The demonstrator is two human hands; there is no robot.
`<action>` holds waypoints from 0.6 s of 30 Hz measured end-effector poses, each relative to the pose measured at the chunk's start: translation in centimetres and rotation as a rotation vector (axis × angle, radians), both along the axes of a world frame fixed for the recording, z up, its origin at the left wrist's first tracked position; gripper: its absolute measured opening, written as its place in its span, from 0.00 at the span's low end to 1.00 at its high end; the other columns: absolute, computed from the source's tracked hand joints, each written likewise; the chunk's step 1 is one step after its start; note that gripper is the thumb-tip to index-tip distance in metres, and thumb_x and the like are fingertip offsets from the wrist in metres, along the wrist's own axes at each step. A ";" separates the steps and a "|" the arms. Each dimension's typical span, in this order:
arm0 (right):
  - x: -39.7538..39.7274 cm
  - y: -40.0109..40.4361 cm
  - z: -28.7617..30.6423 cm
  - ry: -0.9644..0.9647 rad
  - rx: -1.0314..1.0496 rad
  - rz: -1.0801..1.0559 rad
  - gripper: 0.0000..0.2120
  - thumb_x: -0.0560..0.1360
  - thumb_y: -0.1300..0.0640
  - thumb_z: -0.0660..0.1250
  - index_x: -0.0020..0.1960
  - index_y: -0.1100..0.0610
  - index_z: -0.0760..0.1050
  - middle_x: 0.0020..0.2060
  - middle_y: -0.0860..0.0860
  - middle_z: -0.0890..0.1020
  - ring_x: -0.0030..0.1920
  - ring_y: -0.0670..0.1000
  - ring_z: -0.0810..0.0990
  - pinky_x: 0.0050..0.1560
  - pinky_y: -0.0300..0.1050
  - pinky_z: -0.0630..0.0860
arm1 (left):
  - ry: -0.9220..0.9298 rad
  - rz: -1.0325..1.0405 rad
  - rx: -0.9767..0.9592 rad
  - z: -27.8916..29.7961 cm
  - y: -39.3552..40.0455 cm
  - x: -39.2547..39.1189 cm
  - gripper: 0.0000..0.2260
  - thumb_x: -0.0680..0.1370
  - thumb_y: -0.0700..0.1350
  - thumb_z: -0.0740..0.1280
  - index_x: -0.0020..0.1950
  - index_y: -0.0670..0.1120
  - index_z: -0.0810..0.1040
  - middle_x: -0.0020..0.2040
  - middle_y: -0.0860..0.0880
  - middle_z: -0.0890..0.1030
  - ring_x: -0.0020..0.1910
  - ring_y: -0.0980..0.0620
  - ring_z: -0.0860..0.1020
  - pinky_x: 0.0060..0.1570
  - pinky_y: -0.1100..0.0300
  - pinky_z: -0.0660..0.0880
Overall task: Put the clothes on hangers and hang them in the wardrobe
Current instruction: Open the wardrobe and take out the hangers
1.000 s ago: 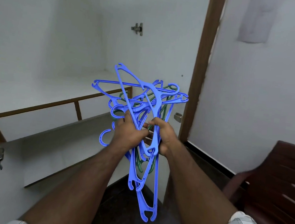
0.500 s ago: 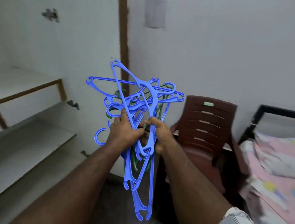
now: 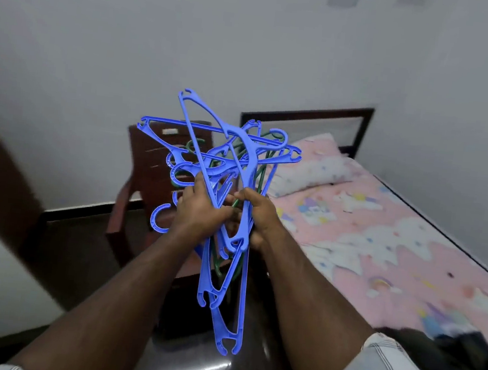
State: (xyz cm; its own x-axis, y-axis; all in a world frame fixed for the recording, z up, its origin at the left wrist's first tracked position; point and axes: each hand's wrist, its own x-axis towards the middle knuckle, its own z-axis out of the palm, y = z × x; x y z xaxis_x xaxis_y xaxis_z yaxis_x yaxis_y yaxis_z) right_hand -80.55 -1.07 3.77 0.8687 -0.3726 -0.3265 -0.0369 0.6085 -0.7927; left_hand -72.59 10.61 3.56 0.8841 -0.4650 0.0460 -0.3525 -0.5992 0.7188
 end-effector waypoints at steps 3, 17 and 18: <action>-3.4 -6.9 -1.2 0.014 -0.035 -0.131 0.08 0.77 0.60 0.66 0.42 0.63 0.77 0.39 0.57 0.81 0.32 0.57 0.79 0.32 0.47 0.79 | 0.023 -0.116 -0.008 -1.1 -7.8 -1.9 0.48 0.59 0.67 0.68 0.76 0.56 0.57 0.62 0.42 0.73 0.59 0.36 0.76 0.55 0.38 0.77; -12.8 -29.6 -6.0 0.030 0.057 -0.610 0.06 0.77 0.61 0.67 0.48 0.65 0.78 0.42 0.57 0.83 0.36 0.57 0.82 0.34 0.50 0.81 | 0.017 -0.585 -0.024 -5.2 -35.5 -7.9 0.46 0.68 0.57 0.74 0.80 0.51 0.54 0.63 0.42 0.72 0.63 0.40 0.72 0.52 0.50 0.73; -12.7 -30.7 -6.6 0.036 0.064 -0.639 0.06 0.77 0.61 0.67 0.45 0.64 0.78 0.42 0.57 0.83 0.37 0.57 0.82 0.34 0.49 0.81 | 0.020 -0.619 -0.016 -5.8 -37.1 -7.5 0.46 0.69 0.56 0.74 0.81 0.51 0.54 0.64 0.42 0.72 0.63 0.40 0.71 0.51 0.51 0.71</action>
